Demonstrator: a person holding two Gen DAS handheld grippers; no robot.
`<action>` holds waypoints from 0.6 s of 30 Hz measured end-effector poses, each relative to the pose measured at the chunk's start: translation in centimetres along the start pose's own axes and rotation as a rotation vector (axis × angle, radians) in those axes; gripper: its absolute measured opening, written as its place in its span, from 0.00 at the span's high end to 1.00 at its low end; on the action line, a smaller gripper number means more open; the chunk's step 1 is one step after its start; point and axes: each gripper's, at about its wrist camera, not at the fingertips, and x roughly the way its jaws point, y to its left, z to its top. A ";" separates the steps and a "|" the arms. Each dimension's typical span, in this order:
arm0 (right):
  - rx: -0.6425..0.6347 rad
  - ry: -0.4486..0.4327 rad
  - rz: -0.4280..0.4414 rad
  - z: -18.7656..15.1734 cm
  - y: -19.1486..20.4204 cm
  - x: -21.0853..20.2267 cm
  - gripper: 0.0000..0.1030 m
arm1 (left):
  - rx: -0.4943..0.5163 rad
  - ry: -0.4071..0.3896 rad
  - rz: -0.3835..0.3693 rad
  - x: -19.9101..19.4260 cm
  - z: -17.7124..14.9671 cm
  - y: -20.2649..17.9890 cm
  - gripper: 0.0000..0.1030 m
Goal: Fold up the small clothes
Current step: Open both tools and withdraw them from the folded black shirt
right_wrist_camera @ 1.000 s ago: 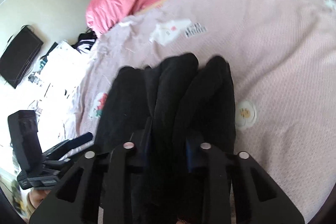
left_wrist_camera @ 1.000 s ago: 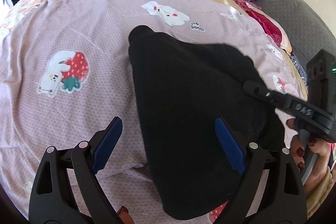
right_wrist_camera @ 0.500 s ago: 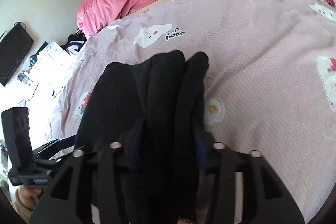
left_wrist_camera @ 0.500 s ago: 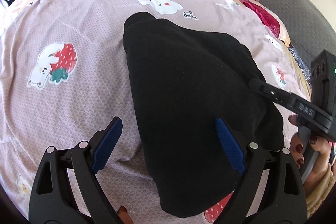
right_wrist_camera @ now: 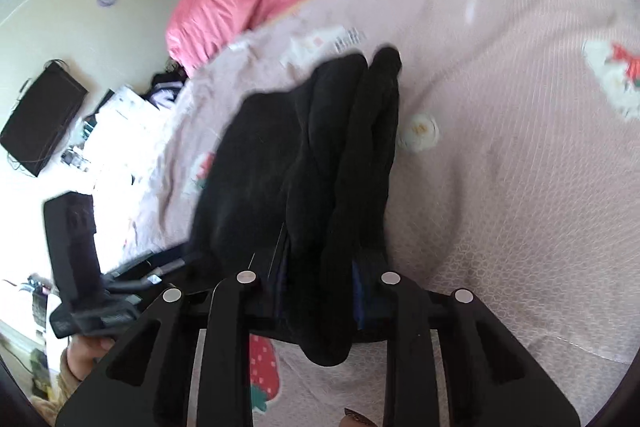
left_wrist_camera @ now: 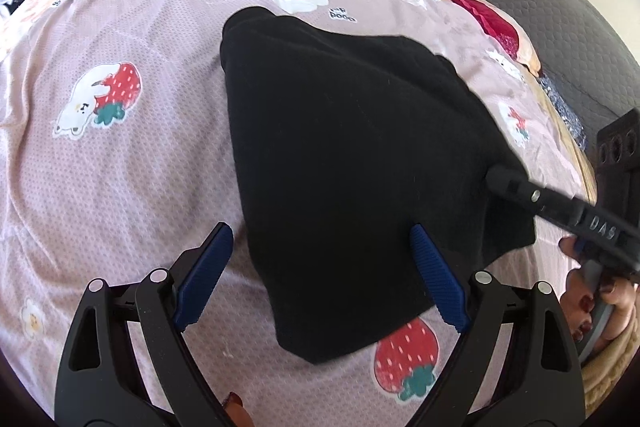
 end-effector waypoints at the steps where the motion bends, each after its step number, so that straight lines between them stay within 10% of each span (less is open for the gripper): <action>1: -0.002 0.003 -0.023 -0.2 -0.1 0.1 0.77 | 0.004 0.004 0.000 0.0 -0.3 -0.1 0.20; 6: -0.022 0.061 -0.163 -1.0 -0.4 1.6 0.62 | -0.005 0.024 0.014 0.7 -0.7 -0.3 0.20; 10: -0.074 0.005 -0.254 -1.8 0.4 0.5 0.38 | -0.010 0.017 0.015 0.4 -0.8 -0.4 0.20; 18: -0.122 -0.150 -0.301 -3.4 1.9 -1.6 0.25 | -0.005 0.000 0.023 -1.0 -1.2 0.2 0.20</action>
